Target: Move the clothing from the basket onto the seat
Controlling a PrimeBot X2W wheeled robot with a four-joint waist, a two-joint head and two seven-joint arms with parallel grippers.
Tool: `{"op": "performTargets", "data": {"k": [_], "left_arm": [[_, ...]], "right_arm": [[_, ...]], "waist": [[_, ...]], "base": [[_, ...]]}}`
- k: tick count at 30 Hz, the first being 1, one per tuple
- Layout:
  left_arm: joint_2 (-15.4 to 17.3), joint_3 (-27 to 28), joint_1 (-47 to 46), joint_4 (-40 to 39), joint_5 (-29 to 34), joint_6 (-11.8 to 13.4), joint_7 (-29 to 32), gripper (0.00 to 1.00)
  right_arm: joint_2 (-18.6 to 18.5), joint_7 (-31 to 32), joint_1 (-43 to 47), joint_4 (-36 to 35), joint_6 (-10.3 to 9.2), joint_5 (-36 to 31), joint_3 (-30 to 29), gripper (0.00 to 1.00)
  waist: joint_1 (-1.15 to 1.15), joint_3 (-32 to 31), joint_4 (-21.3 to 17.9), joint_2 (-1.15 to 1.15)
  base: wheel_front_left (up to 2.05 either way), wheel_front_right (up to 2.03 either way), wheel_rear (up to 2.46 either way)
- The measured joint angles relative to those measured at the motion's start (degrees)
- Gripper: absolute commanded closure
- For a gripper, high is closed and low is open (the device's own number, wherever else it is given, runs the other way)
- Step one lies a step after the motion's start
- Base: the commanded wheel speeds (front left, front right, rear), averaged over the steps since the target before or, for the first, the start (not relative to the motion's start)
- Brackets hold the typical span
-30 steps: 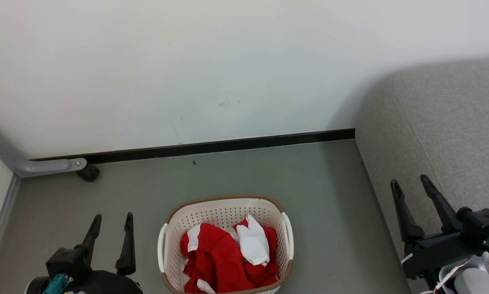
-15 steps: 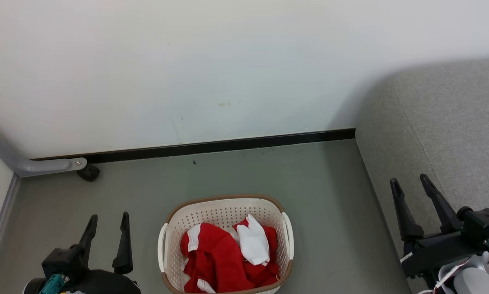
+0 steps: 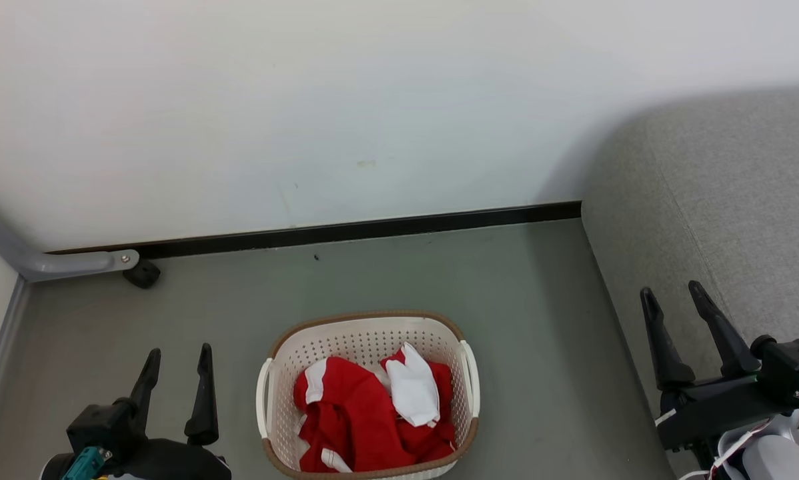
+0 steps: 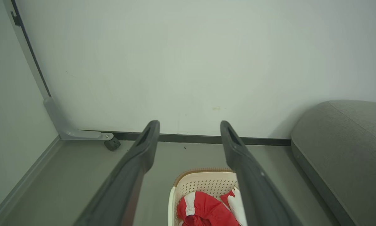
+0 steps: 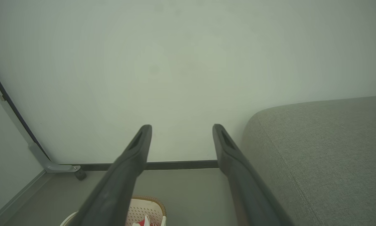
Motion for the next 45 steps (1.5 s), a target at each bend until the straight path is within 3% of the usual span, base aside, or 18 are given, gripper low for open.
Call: {"op": "performTargets", "data": {"k": [18, 45], "left_arm": [[0.3, 0.2, -1.0, -0.8, 0.6, -1.4, 0.0, 0.00], [2.4, 0.6, -8.0, -2.3, 2.6, -3.5, 0.0, 0.00]], "right_arm": [[1.9, 0.0, -1.3, -1.3, 0.58, -1.5, -0.6, 0.00], [3.9, 0.0, -6.8, -3.5, 1.52, -4.4, -0.8, 0.00]], "waist": [[0.00, 4.6, -0.6, 0.00], [0.01, 16.4, -3.0, 0.00]], "base": [[0.00, 0.00, 0.00], [0.00, 0.00, 0.00]]}}
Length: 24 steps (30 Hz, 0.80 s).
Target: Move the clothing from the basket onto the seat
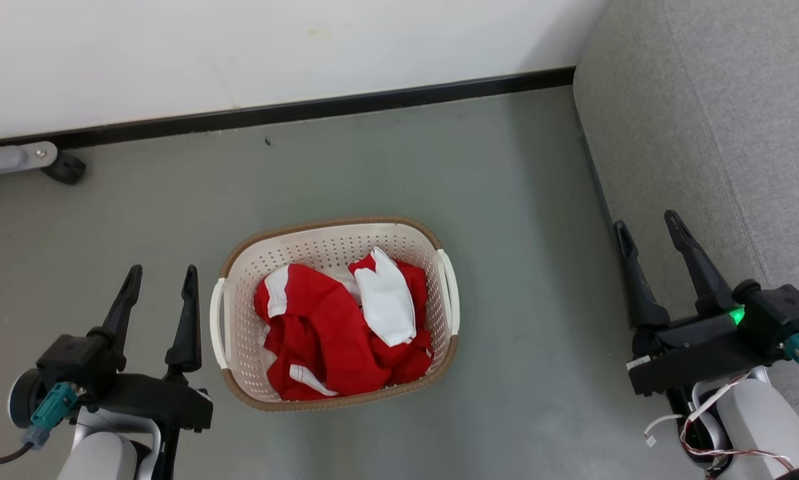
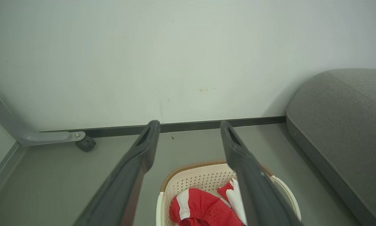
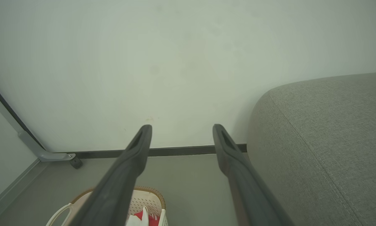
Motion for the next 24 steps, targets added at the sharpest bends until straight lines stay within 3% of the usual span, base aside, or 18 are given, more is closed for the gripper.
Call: {"op": "performTargets", "data": {"k": [24], "left_arm": [[1.7, -0.2, -10.0, 1.8, 0.5, -1.6, 0.4, 0.00]], "right_arm": [[4.4, 0.0, -6.6, -0.9, 0.49, -2.1, 1.0, 0.00]], "waist": [[0.00, 14.2, -2.5, 0.00]], "base": [[0.00, 0.00, 0.00]]}}
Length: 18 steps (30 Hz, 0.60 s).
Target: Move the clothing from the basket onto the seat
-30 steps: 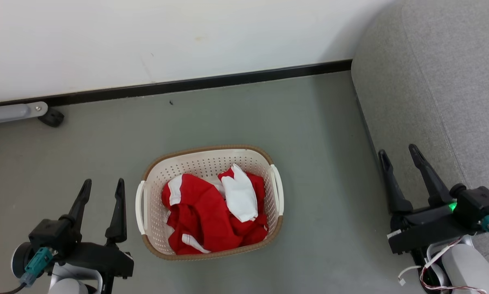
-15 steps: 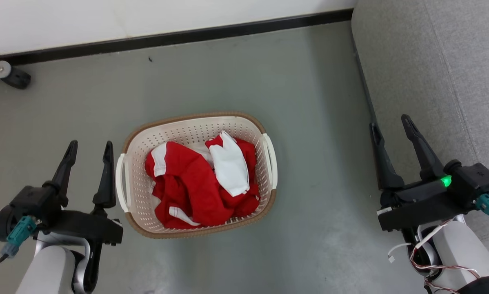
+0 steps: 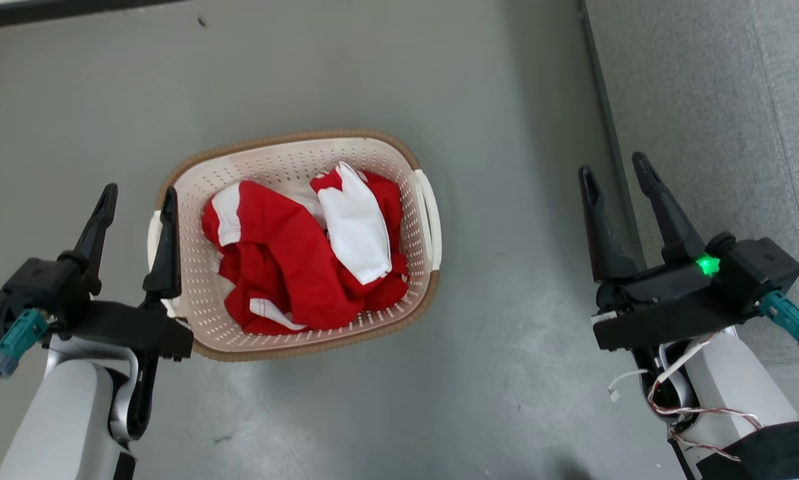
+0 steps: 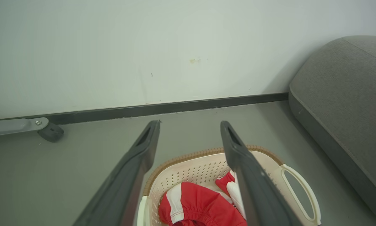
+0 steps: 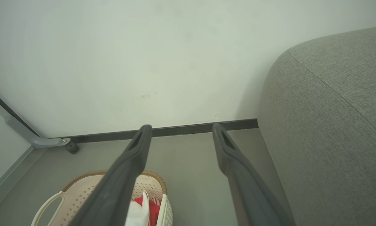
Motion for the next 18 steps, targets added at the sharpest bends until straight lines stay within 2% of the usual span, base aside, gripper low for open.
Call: {"op": "performTargets", "data": {"k": [18], "left_arm": [[-0.9, -2.4, -9.2, 8.3, -0.9, -1.1, 6.0, 0.00]], "right_arm": [[2.0, -0.2, -5.8, -0.9, 0.52, -0.6, 1.5, 0.00]], "waist": [[0.00, 9.8, -2.4, 0.00]], "base": [[0.00, 0.00, 0.00]]}}
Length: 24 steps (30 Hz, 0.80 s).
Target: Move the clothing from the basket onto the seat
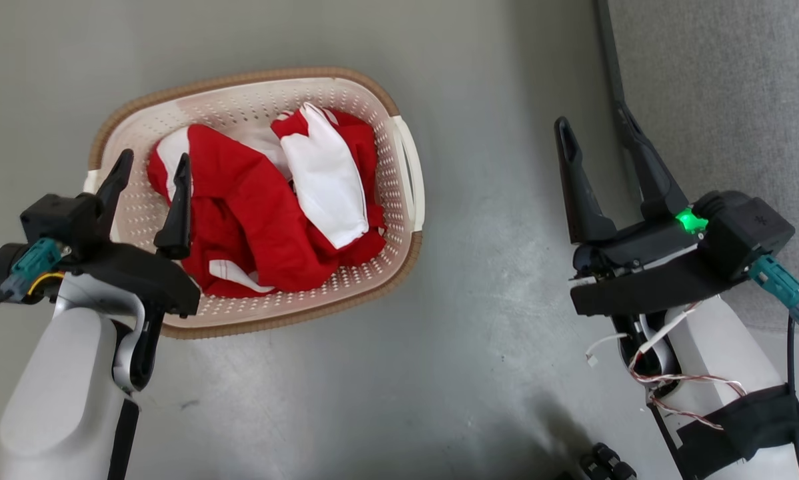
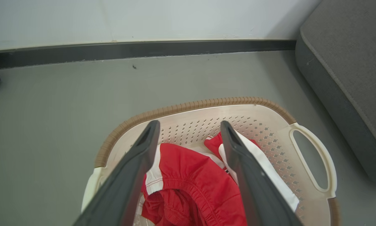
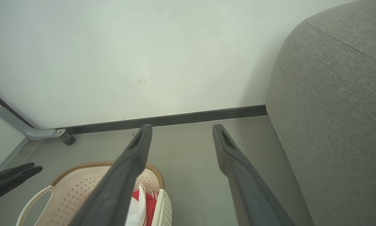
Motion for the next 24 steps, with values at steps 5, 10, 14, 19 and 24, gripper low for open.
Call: {"op": "performTargets", "data": {"k": [5, 10, 14, 19, 24], "left_arm": [[-0.1, -0.8, -2.4, 2.6, 0.1, -0.4, 1.1, 0.00], [-1.6, -2.9, -5.2, 5.2, 0.9, -0.9, 2.7, 0.00], [-1.6, -3.3, -6.7, 7.1, 1.3, -0.9, 3.8, 0.00], [-1.9, -4.3, -7.9, 10.0, 1.9, -0.9, 5.0, 0.00], [-1.9, -4.6, -10.5, 14.0, 2.2, -0.8, 6.9, 0.00]], "right_arm": [[0.2, -0.1, -1.2, 0.2, 0.07, 0.0, 0.5, 0.00], [0.5, -0.1, -1.9, 0.3, 0.07, 0.0, 0.7, 0.00], [0.8, -0.1, -2.7, 0.3, 0.09, 0.0, 1.5, 0.00], [0.9, -0.1, -3.3, 0.0, 0.09, 0.0, 1.5, 0.00], [1.0, -0.1, -4.3, -0.3, 0.09, 0.0, 2.1, 0.00]], "waist": [[0.00, 2.1, -1.1, 0.00], [0.00, 3.7, -2.1, 0.00], [0.00, 4.8, -2.9, -0.01], [-0.01, 6.3, -3.9, -0.01], [0.00, 8.1, -4.9, -0.01]], "base": [[0.00, 0.00, 0.00], [0.00, 0.00, 0.00], [0.00, 0.00, 0.00], [0.00, 0.00, 0.00], [0.00, 0.00, 0.00]]}}
